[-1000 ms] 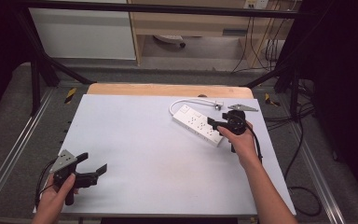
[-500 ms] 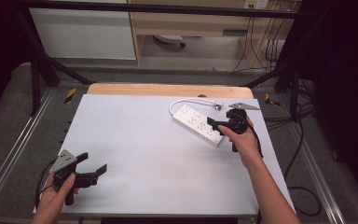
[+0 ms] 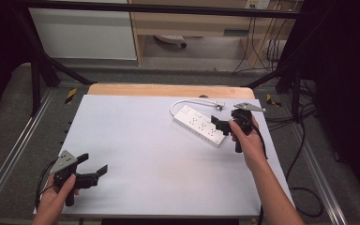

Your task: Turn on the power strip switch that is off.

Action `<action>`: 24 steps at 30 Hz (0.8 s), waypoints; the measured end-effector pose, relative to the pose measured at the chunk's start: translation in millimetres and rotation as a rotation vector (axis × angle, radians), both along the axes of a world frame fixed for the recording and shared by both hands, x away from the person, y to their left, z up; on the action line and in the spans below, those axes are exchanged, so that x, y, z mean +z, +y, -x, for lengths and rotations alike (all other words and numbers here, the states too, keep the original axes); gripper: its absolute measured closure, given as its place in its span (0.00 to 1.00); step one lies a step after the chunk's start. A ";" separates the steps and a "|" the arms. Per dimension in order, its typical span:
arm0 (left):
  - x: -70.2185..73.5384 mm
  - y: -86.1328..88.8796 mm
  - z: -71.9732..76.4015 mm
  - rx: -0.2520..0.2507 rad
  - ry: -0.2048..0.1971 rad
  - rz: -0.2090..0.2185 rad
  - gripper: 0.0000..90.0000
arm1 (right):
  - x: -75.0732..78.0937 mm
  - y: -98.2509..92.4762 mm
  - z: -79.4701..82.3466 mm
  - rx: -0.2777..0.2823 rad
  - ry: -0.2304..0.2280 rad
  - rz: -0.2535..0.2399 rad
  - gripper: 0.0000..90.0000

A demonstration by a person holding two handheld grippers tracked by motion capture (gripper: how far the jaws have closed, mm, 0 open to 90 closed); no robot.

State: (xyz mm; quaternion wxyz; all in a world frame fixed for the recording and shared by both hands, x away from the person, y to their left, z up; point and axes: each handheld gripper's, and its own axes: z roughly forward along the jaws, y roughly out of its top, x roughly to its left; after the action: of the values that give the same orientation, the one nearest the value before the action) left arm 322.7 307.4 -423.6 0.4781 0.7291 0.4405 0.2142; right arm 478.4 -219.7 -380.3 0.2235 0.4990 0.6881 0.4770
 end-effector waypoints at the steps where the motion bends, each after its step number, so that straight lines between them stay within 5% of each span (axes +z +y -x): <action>1: 0.0 0.0 0.0 0.000 0.000 0.000 0.09 | 1.2 -0.6 1.4 0.001 0.000 0.002 0.06; 6: 0.3 1.1 0.1 0.003 0.001 0.004 0.09 | 8.7 -5.1 14.3 0.021 0.003 0.008 0.06; 24: 0.9 2.7 0.9 0.010 0.003 0.007 0.09 | 7.3 -45.0 91.4 0.017 -0.111 0.003 0.05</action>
State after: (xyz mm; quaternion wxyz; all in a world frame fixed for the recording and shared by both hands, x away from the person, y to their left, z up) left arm 321.7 310.1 -422.7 0.4790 0.7253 0.4458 0.2139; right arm 387.0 -264.7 -373.0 0.2580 0.4658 0.6797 0.5045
